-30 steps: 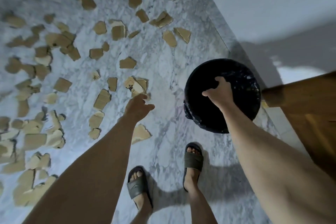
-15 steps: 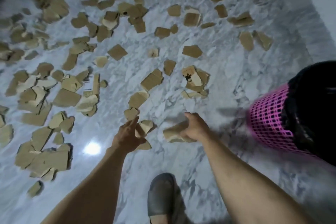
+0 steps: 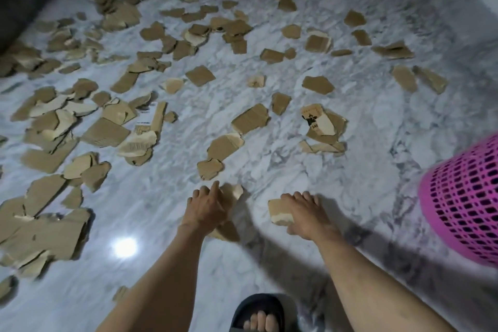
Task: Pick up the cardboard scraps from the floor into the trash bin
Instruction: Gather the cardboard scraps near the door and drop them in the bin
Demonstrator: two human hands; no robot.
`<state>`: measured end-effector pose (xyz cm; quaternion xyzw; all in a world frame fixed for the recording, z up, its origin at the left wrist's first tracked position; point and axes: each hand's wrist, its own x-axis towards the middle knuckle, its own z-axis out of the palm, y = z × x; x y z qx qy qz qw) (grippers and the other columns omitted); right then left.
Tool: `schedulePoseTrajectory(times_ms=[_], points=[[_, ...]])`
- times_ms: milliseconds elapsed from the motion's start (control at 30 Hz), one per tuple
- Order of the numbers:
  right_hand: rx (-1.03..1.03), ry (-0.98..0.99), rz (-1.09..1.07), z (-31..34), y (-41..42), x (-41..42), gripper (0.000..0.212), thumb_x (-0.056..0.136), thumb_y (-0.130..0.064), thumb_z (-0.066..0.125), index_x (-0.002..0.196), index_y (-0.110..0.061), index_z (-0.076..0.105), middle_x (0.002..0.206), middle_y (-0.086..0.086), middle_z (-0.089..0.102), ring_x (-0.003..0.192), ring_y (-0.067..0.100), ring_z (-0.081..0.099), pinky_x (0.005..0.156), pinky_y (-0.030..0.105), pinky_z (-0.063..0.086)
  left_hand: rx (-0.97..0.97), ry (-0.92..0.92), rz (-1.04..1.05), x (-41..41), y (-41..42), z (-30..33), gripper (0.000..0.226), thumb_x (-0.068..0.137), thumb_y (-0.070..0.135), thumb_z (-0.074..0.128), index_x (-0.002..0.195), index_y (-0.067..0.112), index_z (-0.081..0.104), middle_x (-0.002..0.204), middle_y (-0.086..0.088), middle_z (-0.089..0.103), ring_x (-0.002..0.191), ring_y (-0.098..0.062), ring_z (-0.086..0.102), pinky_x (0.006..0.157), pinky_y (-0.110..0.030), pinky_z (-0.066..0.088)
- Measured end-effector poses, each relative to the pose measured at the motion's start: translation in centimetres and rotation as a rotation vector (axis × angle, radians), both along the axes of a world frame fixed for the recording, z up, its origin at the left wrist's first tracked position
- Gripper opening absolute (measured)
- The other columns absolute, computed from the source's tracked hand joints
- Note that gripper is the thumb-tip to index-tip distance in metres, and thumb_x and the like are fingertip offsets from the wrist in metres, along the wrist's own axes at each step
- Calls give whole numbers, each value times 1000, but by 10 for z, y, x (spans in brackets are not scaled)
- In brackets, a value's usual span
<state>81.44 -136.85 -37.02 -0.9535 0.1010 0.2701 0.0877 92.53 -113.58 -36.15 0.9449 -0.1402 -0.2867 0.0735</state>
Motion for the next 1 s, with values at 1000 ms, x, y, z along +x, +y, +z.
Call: schedulePoseTrajectory(times_ms=[1000], points=[[785, -204, -1057, 97, -46, 5, 30, 74, -14, 71, 102, -8, 63, 99, 12, 65, 87, 29, 61, 71, 34, 47, -237, 208, 325, 1, -18, 62, 58, 61, 32, 61, 115, 15, 50, 113, -15, 63, 105, -35, 61, 88, -44, 52]])
